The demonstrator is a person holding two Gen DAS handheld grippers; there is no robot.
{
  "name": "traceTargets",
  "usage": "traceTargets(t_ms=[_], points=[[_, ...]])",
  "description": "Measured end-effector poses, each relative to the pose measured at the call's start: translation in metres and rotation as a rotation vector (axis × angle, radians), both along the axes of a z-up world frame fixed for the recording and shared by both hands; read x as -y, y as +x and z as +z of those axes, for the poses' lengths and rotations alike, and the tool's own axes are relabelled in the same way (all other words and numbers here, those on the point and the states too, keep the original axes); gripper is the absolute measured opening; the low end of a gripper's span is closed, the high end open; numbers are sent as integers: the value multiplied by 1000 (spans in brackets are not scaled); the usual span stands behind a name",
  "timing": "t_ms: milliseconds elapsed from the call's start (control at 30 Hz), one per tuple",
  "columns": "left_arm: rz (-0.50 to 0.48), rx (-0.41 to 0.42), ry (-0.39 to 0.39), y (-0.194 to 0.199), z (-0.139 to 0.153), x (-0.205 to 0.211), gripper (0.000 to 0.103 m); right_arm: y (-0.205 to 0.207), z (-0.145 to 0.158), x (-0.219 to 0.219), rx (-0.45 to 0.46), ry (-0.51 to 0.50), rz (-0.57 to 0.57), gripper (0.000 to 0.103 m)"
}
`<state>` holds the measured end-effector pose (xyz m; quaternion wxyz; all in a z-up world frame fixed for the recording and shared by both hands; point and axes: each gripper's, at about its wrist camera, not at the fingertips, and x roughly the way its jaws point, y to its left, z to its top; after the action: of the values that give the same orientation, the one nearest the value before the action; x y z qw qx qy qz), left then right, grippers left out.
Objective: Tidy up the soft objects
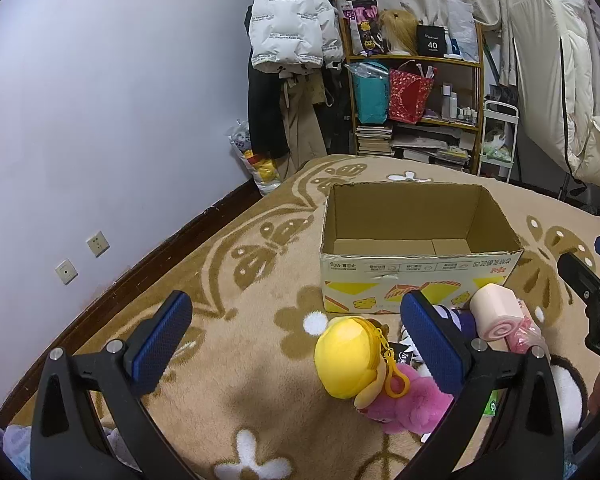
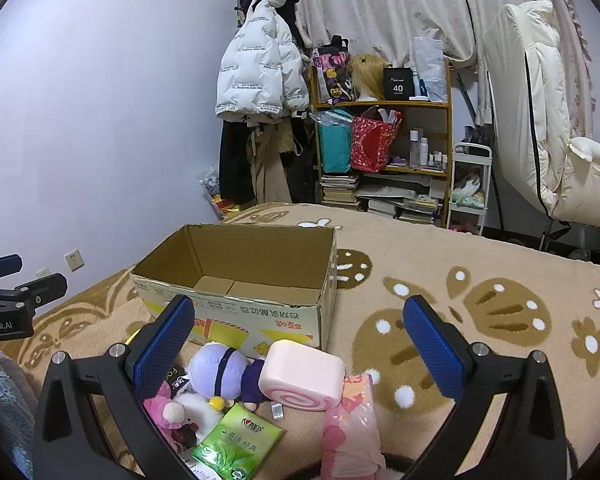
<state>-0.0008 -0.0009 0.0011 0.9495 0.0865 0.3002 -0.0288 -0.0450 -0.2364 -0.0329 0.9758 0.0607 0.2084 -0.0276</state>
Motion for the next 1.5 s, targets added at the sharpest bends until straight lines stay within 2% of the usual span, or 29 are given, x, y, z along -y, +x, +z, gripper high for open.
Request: traceTargets(t_ms=[900, 1033, 1500], points=[[-6, -3, 15, 0, -4, 5, 103, 1, 1, 2, -5, 1, 0, 103], [-7, -1, 15, 0, -4, 4, 103, 2, -8, -6, -5, 0, 1, 103], [-5, -9, 21, 2, -5, 3, 103, 3, -9, -7, -8, 0, -1, 103]])
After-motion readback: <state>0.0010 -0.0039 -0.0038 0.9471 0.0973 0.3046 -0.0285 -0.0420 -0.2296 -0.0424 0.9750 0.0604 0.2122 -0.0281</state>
